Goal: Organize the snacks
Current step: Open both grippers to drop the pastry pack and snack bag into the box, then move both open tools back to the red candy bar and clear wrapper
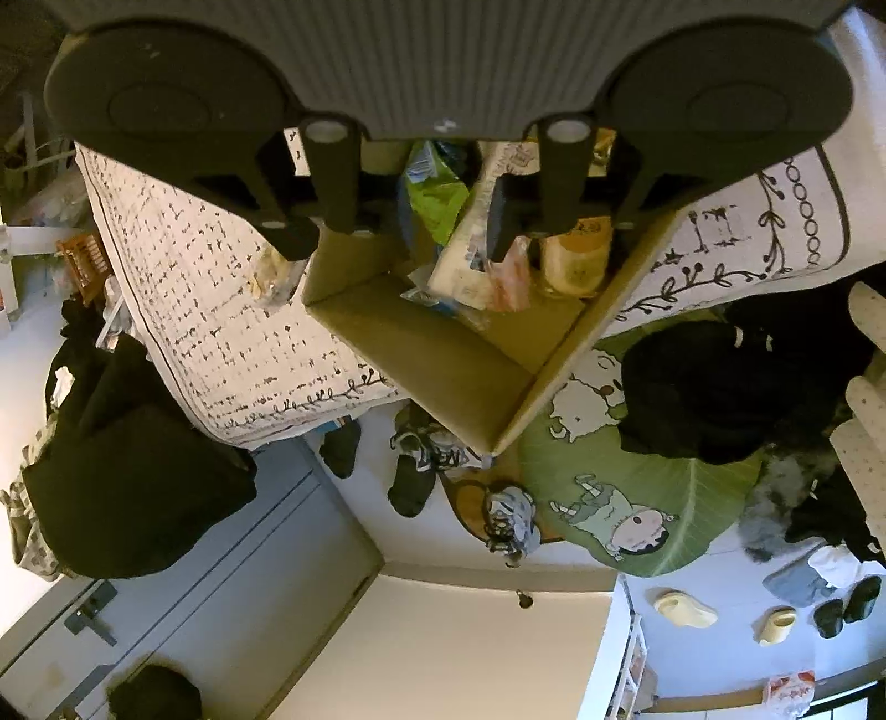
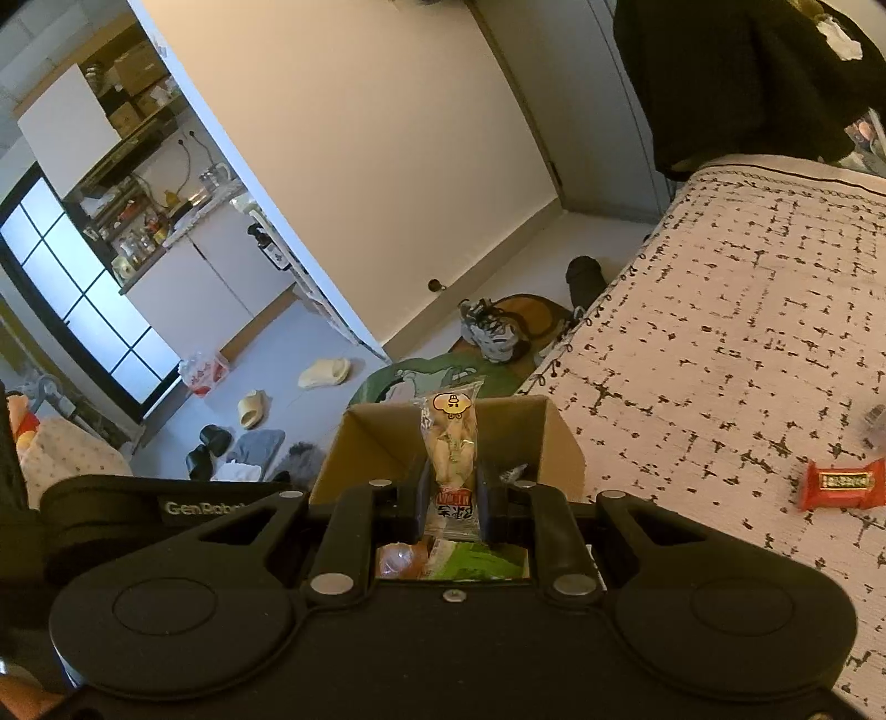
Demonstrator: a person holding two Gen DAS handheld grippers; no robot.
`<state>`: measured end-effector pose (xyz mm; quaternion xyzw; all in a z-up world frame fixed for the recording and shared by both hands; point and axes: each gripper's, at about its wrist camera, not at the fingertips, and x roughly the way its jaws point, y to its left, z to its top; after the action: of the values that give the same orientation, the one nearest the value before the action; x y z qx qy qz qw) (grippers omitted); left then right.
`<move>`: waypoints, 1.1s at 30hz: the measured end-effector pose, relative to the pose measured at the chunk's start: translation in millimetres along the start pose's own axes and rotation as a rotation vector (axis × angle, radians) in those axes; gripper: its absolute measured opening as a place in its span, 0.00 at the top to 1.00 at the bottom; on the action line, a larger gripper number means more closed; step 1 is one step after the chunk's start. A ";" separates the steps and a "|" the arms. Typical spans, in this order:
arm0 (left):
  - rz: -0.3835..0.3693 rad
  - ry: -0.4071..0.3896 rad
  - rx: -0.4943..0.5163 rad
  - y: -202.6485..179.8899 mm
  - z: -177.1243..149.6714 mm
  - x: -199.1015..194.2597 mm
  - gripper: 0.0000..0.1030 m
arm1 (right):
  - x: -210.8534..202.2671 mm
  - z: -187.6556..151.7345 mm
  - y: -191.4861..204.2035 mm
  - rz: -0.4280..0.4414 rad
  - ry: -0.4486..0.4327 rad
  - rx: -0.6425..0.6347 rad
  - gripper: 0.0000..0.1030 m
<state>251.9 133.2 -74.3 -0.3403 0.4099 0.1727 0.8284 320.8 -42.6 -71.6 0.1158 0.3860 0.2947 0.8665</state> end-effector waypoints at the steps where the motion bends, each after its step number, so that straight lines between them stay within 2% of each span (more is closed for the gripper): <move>1: 0.000 -0.004 0.000 0.8 -0.1 -1.9 0.74 | 0.0 -1.0 0.7 -0.003 -0.004 -0.001 0.83; 4: -0.003 -0.009 -0.007 3.2 -2.3 -9.8 0.67 | -0.7 -2.7 -0.5 0.008 -0.023 0.003 0.81; 7: 0.005 -0.007 -0.009 5.4 -3.6 -16.5 0.63 | -6.4 -2.8 1.2 0.008 -0.037 0.004 0.70; 8: 0.009 -0.007 -0.010 5.9 -3.9 -19.6 0.59 | -7.9 -2.2 1.8 0.007 -0.035 0.005 0.66; 9: 0.009 -0.011 -0.012 6.3 -4.5 -23.8 0.56 | -11.4 -1.8 2.4 0.001 -0.037 0.005 0.65; 12: 0.015 -0.037 0.006 4.1 -5.9 -36.0 0.38 | -22.5 0.0 4.6 -0.016 -0.047 -0.001 0.61; 14: 0.031 -0.059 0.016 0.8 -8.3 -43.5 0.20 | -31.3 0.7 4.0 -0.030 -0.049 -0.003 0.57; 16: 0.034 -0.075 0.023 -0.6 -10.6 -50.3 0.17 | -40.9 0.9 3.3 -0.041 -0.053 -0.007 0.55; 19: 0.041 -0.047 0.038 -5.0 -13.2 -56.2 0.16 | -53.1 -0.1 0.5 -0.071 -0.055 -0.021 0.45; 24: 0.021 -0.063 0.064 -14.1 -21.5 -70.0 0.16 | -79.2 2.8 -8.9 -0.127 -0.074 -0.047 0.26; 28: 0.006 -0.097 0.097 -22.5 -30.0 -81.7 0.04 | -103.8 10.0 -18.1 -0.151 -0.119 -0.054 0.16; 30: 0.008 -0.103 0.130 -30.7 -34.9 -85.7 0.00 | -115.4 14.1 -26.5 -0.150 -0.148 -0.031 0.07; 33: -0.013 -0.099 0.142 -37.3 -40.6 -89.1 0.01 | -125.3 17.4 -42.1 -0.139 -0.160 0.012 0.06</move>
<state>196.4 77.4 -5.1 -0.2743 0.3774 0.1542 0.8709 285.1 -151.0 -2.6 0.1171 0.3246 0.2212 0.9121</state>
